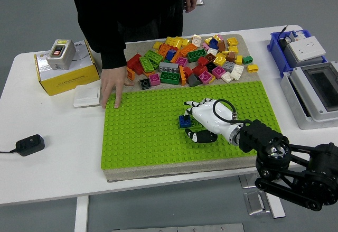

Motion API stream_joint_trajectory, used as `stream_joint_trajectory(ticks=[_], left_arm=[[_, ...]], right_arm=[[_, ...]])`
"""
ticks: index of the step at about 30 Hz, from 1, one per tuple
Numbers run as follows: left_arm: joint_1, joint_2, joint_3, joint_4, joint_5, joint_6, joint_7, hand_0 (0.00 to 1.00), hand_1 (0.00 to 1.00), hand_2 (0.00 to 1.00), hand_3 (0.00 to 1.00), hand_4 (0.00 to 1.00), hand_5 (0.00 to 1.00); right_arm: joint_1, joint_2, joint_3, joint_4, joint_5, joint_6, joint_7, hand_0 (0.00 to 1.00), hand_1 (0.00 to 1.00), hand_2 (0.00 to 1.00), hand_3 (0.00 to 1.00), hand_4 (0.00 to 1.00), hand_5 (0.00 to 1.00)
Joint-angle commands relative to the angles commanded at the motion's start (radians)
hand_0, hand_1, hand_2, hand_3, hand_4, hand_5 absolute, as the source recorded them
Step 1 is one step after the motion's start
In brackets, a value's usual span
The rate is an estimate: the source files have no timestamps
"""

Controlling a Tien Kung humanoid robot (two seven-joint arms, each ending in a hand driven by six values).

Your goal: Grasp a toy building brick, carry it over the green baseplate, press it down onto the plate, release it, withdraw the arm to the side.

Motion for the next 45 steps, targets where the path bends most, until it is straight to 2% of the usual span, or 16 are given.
stream_joint_trajectory(ticks=[25,26,29,36,45], left_arm=[[0.002,-0.001,0.001,0.0,-0.001,0.0,0.0,0.663,0.683,0.614,0.614,0.292,0.41],[0.002,-0.001,0.001,0.0,-0.001,0.0,0.0,0.663,0.683,0.614,0.615,0.293,0.41],[0.003,-0.001,0.002,0.0,-0.002,0.001,-0.001,0.663,0.683,0.614,0.615,0.293,0.41],[0.008,-0.002,0.004,0.0,-0.005,0.002,0.0,0.664,0.683,0.614,0.614,0.293,0.41],[0.013,-0.004,0.005,0.0,-0.01,0.004,-0.001,0.664,0.683,0.614,0.615,0.296,0.41]], right_arm=[[-0.011,0.017,-0.012,-0.05,0.02,-0.014,0.014,0.847,0.765,0.958,0.675,0.509,0.483],[-0.011,0.017,-0.012,-0.052,0.021,-0.014,0.014,0.845,0.765,0.957,0.681,0.45,0.451],[-0.012,0.017,-0.01,-0.053,0.023,-0.014,0.014,0.845,0.765,0.957,0.681,0.45,0.451],[-0.015,0.006,0.024,-0.014,0.067,-0.027,0.04,0.844,0.765,0.954,0.681,0.441,0.448],[-0.051,-0.019,0.143,0.052,0.159,-0.05,0.109,0.843,0.758,0.942,0.677,0.439,0.437]])
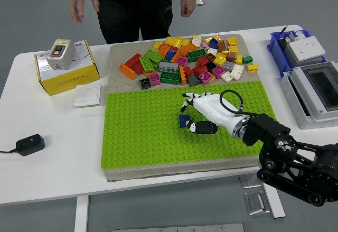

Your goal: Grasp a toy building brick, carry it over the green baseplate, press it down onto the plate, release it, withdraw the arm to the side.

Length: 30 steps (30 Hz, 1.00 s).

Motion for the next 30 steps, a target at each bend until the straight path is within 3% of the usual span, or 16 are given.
stream_joint_trajectory(ticks=[7,15,19,22,23,28,29,30], left_arm=[[0.001,-0.001,-0.001,0.0,0.004,-0.002,0.0,0.664,0.683,0.614,0.615,0.296,0.41],[0.014,-0.009,-0.003,0.0,0.012,-0.005,0.003,0.664,0.683,0.614,0.615,0.297,0.41],[0.017,-0.018,-0.006,0.0,0.027,-0.008,0.006,0.664,0.683,0.614,0.615,0.297,0.41],[0.017,-0.022,-0.008,0.0,0.022,-0.007,0.002,0.664,0.683,0.614,0.615,0.297,0.41],[0.016,-0.022,-0.008,0.0,0.02,-0.007,0.001,0.664,0.683,0.614,0.615,0.299,0.411],[0.015,-0.023,-0.008,0.0,0.011,-0.005,-0.002,0.664,0.683,0.614,0.615,0.299,0.411],[0.014,-0.023,-0.008,0.0,0.011,-0.005,-0.002,0.664,0.683,0.614,0.615,0.301,0.411],[0.013,-0.023,-0.008,0.0,0.011,-0.006,-0.002,0.664,0.683,0.614,0.615,0.301,0.411]], right_arm=[[-0.126,-0.004,0.159,0.033,0.048,-0.1,0.086,0.842,0.754,0.936,0.676,0.43,0.427],[-0.305,0.0,0.378,0.012,0.122,-0.207,0.203,0.841,0.747,0.922,0.677,0.415,0.412],[-0.379,0.026,0.475,-0.014,0.173,-0.24,0.259,0.841,0.777,0.924,0.688,0.414,0.413],[-0.405,0.052,0.513,-0.029,0.186,-0.271,0.287,0.841,0.777,0.924,0.688,0.414,0.413],[-0.411,0.06,0.52,-0.032,0.187,-0.281,0.296,0.822,0.771,0.874,0.74,0.536,0.467],[-0.433,0.089,0.53,-0.045,0.19,-0.331,0.339,0.822,0.771,0.874,0.74,0.536,0.467],[-0.434,0.091,0.529,-0.047,0.19,-0.336,0.343,0.82,0.733,0.836,0.819,0.581,0.478],[-0.435,0.093,0.529,-0.048,0.19,-0.34,0.346,0.82,0.733,0.836,0.819,0.581,0.478]])
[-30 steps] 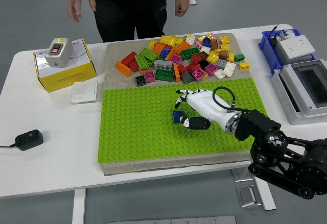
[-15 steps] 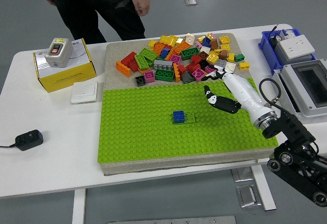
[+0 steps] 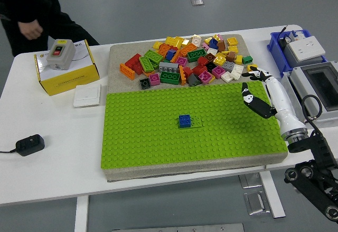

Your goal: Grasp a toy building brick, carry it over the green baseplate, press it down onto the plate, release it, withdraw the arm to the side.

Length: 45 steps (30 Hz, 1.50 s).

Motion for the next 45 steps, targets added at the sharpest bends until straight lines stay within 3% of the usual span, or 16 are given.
stream_joint_trajectory(ticks=[11,25,40,41,45], left_arm=[[0.006,0.001,0.009,0.0,-0.02,0.0,0.002,0.664,0.682,0.614,0.615,0.304,0.413],[0.001,0.013,0.008,0.0,-0.031,-0.005,-0.012,0.664,0.682,0.614,0.616,0.313,0.418],[-0.001,0.013,0.006,0.0,-0.019,-0.014,-0.007,0.663,0.682,0.614,0.618,0.319,0.418],[0.001,0.014,0.008,0.0,-0.021,-0.017,-0.005,0.663,0.682,0.615,0.62,0.326,0.419],[0.009,0.018,0.02,0.0,-0.038,-0.03,0.006,0.663,0.682,0.615,0.62,0.326,0.419]], right_arm=[[-0.012,0.01,0.016,-0.004,0.017,-0.009,0.01,0.83,0.657,0.766,0.801,0.591,0.465],[-0.013,0.02,0.031,0.009,0.114,-0.004,0.035,0.825,0.656,0.765,0.786,0.61,0.469],[-0.023,0.009,0.2,0.04,0.021,-0.001,0.005,0.798,0.662,0.769,0.767,0.61,0.475],[-0.025,0.007,0.209,0.041,0.019,0.001,0.003,0.783,0.657,0.677,0.759,0.612,0.474],[-0.028,0.003,0.232,0.041,0.018,0.007,-0.002,0.783,0.657,0.677,0.759,0.612,0.474]])
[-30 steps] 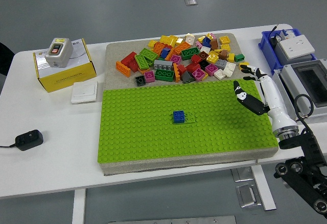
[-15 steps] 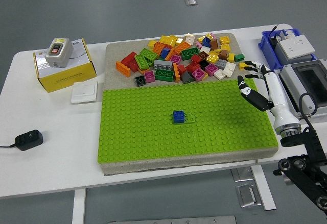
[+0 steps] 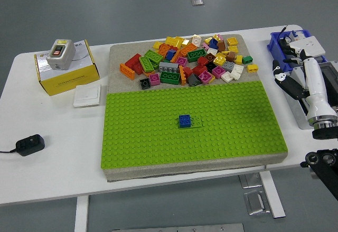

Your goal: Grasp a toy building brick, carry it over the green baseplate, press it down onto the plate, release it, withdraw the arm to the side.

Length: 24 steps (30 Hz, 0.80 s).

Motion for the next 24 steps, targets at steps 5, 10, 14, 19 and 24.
stream_joint_trajectory(ticks=[5,10,14,19,24], left_arm=[[0.003,0.0,0.001,0.0,-0.006,-0.057,0.061,0.663,0.681,0.616,0.622,0.328,0.418],[0.003,0.003,-0.009,0.0,0.007,-0.141,0.158,0.665,0.684,0.618,0.632,0.337,0.421],[0.007,0.015,-0.004,0.0,-0.003,-0.164,0.191,0.68,0.704,0.677,0.676,0.372,0.445],[0.017,0.024,0.033,0.0,-0.049,-0.174,0.205,0.68,0.704,0.677,0.676,0.372,0.445],[0.02,0.03,0.022,0.0,-0.028,-0.174,0.216,0.712,0.734,0.735,0.758,0.403,0.465]], right_arm=[[0.022,-0.025,-0.003,-0.007,0.035,0.01,-0.002,0.74,0.663,0.564,0.768,0.614,0.463],[0.065,-0.07,-0.042,-0.015,0.071,0.019,-0.007,0.735,0.661,0.615,0.772,0.617,0.465],[0.058,-0.088,-0.05,-0.01,0.077,0.021,-0.01,0.737,0.66,0.646,0.778,0.618,0.462],[0.051,-0.078,-0.051,-0.016,0.073,0.021,-0.013,0.737,0.66,0.646,0.778,0.618,0.462],[0.045,-0.058,-0.066,-0.014,0.076,0.015,-0.008,0.737,0.677,0.576,0.78,0.619,0.463]])
